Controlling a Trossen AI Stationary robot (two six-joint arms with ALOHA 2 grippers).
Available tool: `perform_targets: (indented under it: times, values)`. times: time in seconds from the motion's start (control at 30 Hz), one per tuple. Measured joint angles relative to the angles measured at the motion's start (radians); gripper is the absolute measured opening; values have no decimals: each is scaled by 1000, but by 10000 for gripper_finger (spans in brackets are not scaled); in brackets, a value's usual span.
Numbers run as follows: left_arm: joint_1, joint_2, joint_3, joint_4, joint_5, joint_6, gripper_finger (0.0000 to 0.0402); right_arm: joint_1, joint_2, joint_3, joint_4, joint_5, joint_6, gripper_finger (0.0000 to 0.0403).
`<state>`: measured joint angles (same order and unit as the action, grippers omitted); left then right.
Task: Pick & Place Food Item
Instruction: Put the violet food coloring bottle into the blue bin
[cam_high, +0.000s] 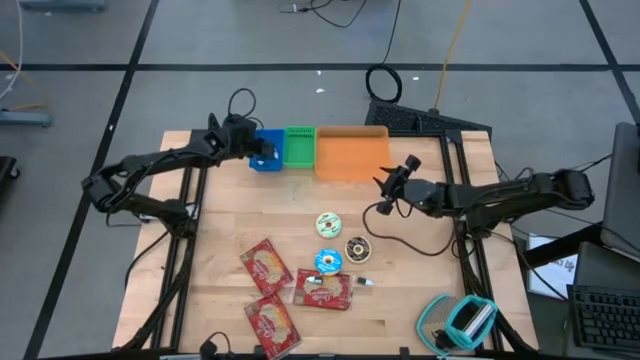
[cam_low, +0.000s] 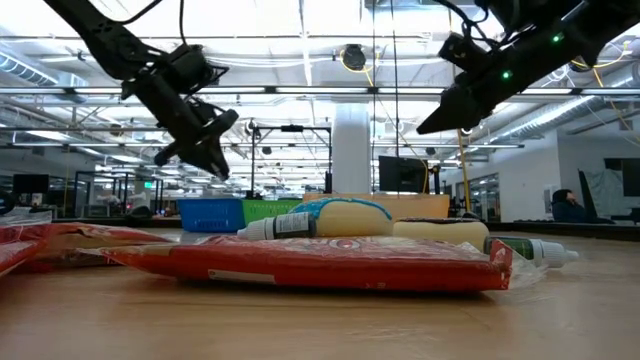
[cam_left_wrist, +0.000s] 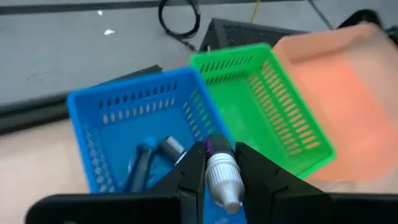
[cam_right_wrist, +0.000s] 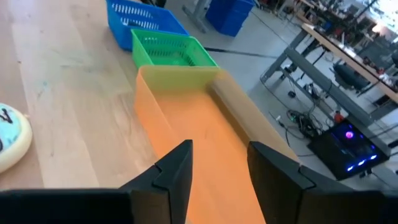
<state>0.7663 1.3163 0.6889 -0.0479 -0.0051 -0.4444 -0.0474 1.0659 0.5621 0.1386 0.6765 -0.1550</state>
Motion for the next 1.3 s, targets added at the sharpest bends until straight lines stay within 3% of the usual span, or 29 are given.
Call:
perform_targets:
  times: [0.13,0.47,0.73,1.07,1.3]
  values:
    - [-1,-40,-24,8,-4,-1,63,-11,-78,-36,-15,-4,39,136]
    - [-6,-51,-42,22,-2,-11,63,-76,-394,-233,139,-238,61,121]
    - [-49,-47,-42,-18,-37,-46,70,-84,-587,-301,144,-323,66,118]
    - [-75,-44,-42,-66,-149,-89,74,-84,-649,-308,137,-343,66,114]
    - [-109,23,-42,-55,-214,-115,65,-84,-649,-308,141,-343,91,114]
